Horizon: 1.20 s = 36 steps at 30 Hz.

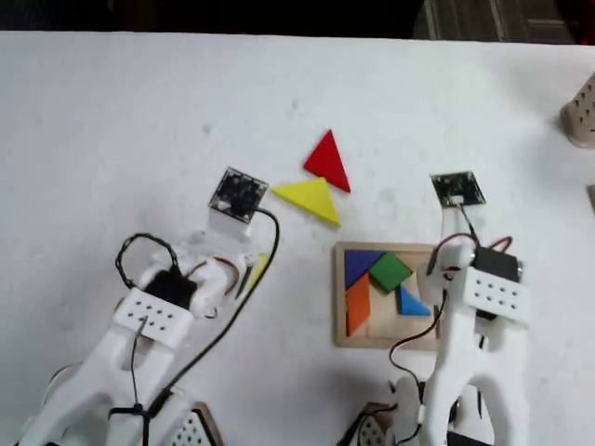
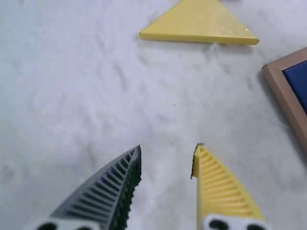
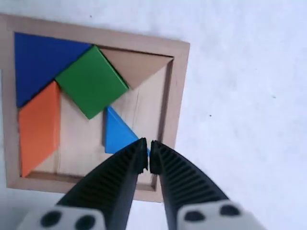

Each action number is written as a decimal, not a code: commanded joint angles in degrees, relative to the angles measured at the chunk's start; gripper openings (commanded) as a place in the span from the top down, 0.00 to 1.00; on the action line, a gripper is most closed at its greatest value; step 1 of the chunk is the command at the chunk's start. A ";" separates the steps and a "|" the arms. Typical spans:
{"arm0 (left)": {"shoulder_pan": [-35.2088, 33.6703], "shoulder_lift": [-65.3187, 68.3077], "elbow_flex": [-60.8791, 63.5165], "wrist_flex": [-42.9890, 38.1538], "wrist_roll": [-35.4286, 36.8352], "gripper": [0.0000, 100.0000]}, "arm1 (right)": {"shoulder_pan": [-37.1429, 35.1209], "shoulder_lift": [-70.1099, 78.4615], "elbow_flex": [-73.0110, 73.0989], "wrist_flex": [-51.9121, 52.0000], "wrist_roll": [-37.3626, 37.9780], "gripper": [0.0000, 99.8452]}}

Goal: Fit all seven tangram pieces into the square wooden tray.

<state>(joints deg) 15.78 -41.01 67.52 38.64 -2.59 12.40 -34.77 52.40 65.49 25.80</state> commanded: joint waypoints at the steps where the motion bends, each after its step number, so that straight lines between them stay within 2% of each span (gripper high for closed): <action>1: -0.57 -1.80 -0.53 -1.67 -0.35 0.80 | -3.21 0.57 -1.67 -3.74 -4.75 0.98; 7: -0.66 -1.80 -0.53 -1.67 -0.35 0.80 | -1.27 11.03 -2.81 -10.86 -4.75 0.98; 17: -0.66 -1.80 -0.53 -1.67 -0.35 0.80 | -5.32 27.65 -9.67 -11.03 -2.55 0.98; 29: -1.89 -1.80 -0.53 -1.76 -0.35 0.80 | -14.37 28.09 -9.49 -3.21 2.55 0.98; 36: -1.89 -1.80 -0.53 -1.76 -0.44 0.80 | -15.43 24.92 -9.49 0.04 2.90 0.98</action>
<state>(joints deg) 14.29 -41.01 67.52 38.64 -2.59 -1.58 -6.81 45.19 63.30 27.91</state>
